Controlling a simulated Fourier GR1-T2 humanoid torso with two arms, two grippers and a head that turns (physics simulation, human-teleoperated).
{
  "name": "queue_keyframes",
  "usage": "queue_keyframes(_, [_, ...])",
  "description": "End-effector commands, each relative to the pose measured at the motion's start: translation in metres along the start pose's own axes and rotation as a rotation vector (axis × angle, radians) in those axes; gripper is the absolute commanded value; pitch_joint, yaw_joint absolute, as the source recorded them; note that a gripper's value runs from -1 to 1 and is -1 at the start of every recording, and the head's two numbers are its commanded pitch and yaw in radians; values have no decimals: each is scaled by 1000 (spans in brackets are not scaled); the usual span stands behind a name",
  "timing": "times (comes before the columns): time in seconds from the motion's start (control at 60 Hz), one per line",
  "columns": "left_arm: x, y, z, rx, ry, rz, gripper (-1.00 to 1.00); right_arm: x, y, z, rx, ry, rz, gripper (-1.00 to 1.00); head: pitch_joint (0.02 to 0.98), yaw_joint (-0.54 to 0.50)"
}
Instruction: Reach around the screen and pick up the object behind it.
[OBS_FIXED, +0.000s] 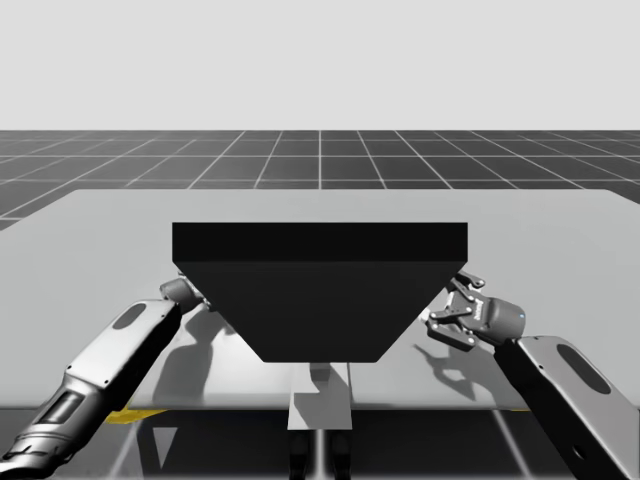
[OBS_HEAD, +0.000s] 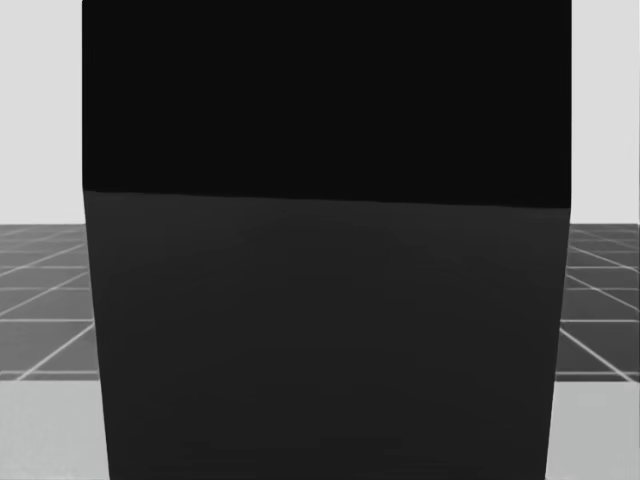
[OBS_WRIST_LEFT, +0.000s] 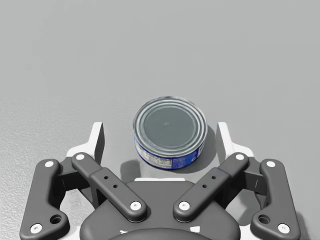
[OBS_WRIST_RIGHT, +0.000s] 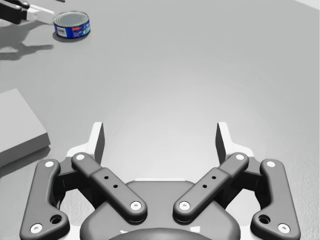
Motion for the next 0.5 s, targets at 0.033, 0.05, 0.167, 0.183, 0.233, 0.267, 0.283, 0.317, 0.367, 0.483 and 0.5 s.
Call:
queue_keyframes(0.033, [-2, 4, -19, -12, 21, 9, -1000, -1, 2, 0, 33, 5, 9, -1000, 187, 6])
queue_keyframes(0.05, [-2, 3, -20, -15, 22, 9, -1000, -2, 2, 0, 33, 6, 10, -1000, 187, 6])
queue_keyframes(0.167, [-1, -1, -35, -36, 36, 4, -1000, -2, 2, 0, 34, 11, 16, -1000, 191, 6])
queue_keyframes(0.183, [-1, -1, -36, -36, 37, 3, -1000, -2, 2, 0, 35, 11, 17, -1000, 191, 6])
queue_keyframes(0.233, [-1, 0, -42, -40, 44, 9, -1000, -2, 2, 0, 36, 11, 20, -1000, 192, 6])
queue_keyframes(0.267, [-2, 0, -47, -39, 48, 13, -1000, -2, 3, 1, 38, 11, 21, -1000, 194, 6])
queue_keyframes(0.283, [-2, 0, -47, -39, 48, 15, -1000, -2, 3, 1, 38, 11, 21, -1000, 195, 6])
queue_keyframes(0.317, [-2, 1, -50, -44, 50, 18, -1000, -3, 3, 1, 39, 12, 24, -1000, 195, 5])
queue_keyframes(0.367, [-4, 1, -54, -44, 56, 17, -1000, -3, 3, 1, 40, 14, 26, -1000, 198, 4])
queue_keyframes(0.483, [-9, 4, -59, -38, 72, 29, -1000, -3, 4, 0, 43, 17, 30, -1000, 203, 3])
queue_keyframes(0.5, [-11, 5, -60, -35, 78, 36, -1000, -3, 4, 0, 44, 18, 31, -1000, 204, 3])
